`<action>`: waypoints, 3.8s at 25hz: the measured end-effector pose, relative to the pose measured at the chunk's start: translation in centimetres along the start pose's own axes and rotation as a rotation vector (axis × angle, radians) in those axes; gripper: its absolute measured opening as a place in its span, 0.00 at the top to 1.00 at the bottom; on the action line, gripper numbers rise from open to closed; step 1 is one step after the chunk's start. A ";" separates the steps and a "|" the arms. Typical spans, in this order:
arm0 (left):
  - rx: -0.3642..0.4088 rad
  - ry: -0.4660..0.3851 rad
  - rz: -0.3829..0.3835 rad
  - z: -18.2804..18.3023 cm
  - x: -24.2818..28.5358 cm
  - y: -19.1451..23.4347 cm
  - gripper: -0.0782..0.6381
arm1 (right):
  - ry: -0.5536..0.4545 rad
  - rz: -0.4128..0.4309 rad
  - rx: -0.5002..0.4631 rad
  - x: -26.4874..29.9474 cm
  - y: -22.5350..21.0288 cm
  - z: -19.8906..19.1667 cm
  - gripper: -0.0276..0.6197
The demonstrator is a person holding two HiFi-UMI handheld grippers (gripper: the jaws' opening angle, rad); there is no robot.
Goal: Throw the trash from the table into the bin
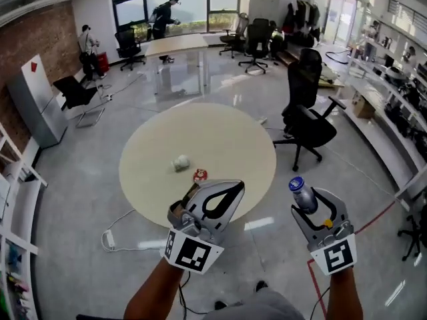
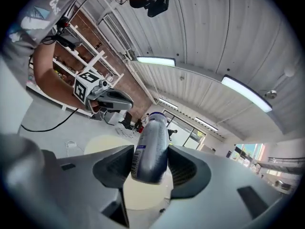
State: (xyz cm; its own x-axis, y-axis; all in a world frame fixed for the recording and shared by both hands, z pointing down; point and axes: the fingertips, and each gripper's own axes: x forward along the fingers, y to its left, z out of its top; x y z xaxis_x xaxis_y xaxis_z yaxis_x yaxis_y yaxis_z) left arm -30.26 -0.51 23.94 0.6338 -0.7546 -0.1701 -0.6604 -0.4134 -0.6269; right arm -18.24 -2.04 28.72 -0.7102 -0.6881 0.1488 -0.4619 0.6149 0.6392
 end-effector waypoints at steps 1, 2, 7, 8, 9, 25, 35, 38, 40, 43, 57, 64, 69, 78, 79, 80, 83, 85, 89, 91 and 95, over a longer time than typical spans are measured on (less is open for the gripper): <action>-0.010 -0.039 -0.033 1.6 1.9 -1.8 0.83 | 0.056 -0.043 0.001 -3.1 -1.4 -1.5 0.60; -0.021 -0.079 -0.068 3.4 4.1 -4.0 0.83 | 0.099 -0.090 0.009 -6.5 -3.0 -3.1 0.60; -0.045 -0.172 -0.260 8.7 15.3 -17.4 0.83 | 0.264 -0.285 0.095 -22.8 -8.6 -14.4 0.60; -0.048 -0.171 -0.304 9.3 17.8 -20.8 0.83 | 0.307 -0.316 0.120 -26.3 -9.5 -17.9 0.60; -0.058 -0.173 -0.340 10.2 20.5 -24.2 0.83 | 0.353 -0.342 0.145 -30.0 -10.5 -21.8 0.60; -0.039 0.010 -0.434 18.2 36.9 -45.6 0.83 | 0.552 -0.299 0.454 -46.8 -26.7 -61.5 0.60; -0.050 0.001 -0.424 19.9 36.6 -47.1 0.83 | 0.292 -0.421 0.420 -54.4 -21.7 -45.2 0.95; -0.054 -0.011 -0.412 19.9 35.8 -47.7 0.83 | 0.279 -0.425 0.413 -54.8 -20.2 -43.7 0.95; -0.056 -0.011 -0.400 19.4 34.4 -47.0 0.83 | 0.274 -0.416 0.382 -53.9 -19.4 -42.2 0.95; -0.063 -0.007 -0.364 18.4 31.6 -44.3 0.83 | 0.267 -0.386 0.351 -51.4 -17.9 -39.3 0.95; -0.066 0.058 -0.118 7.7 5.7 -17.1 0.83 | 0.153 -0.244 0.220 -25.6 -6.3 -15.4 0.95; -0.042 0.154 0.039 1.4 -9.2 -5.9 0.83 | 0.046 -0.097 0.194 -10.6 2.0 -4.9 0.95; -0.039 0.235 0.143 -2.7 -15.4 -0.9 0.83 | -0.025 0.038 0.145 -0.2 5.2 -0.8 0.95; -0.113 0.404 0.257 -13.1 -15.3 5.0 0.83 | 0.022 0.435 0.187 21.7 10.2 -4.9 0.90; -0.137 0.423 0.261 -15.5 -14.7 6.1 0.83 | 0.049 0.486 0.207 25.8 11.3 -6.2 0.74; -0.160 0.439 0.262 -18.0 -13.8 7.1 0.83 | 0.077 0.535 0.221 30.0 12.3 -7.8 0.66; -0.214 0.461 0.257 -24.3 -10.1 8.6 0.83 | 0.169 0.667 0.204 40.8 15.6 -14.3 0.46; -0.244 0.442 0.271 -27.4 -8.2 9.7 0.83 | 0.252 0.747 0.186 46.0 18.2 -18.9 0.37; -0.312 0.474 0.287 -33.3 -6.3 11.1 0.83 | 0.421 0.862 0.178 52.9 22.6 -26.9 0.33; -0.336 0.502 0.290 -35.4 -6.4 11.3 0.83 | 0.482 0.889 0.170 54.6 24.0 -29.6 0.33; -0.367 0.574 0.283 -37.3 -7.5 11.5 0.83 | 0.511 0.916 0.193 56.3 24.9 -30.7 0.33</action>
State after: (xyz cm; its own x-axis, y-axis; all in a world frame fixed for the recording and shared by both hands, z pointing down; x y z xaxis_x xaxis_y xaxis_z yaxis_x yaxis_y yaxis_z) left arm -57.61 -18.58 46.39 0.1753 -0.9639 0.2006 -0.9234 -0.2317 -0.3061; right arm -53.43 -37.31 76.21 -0.5435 0.0149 0.8393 0.0268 0.9996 -0.0004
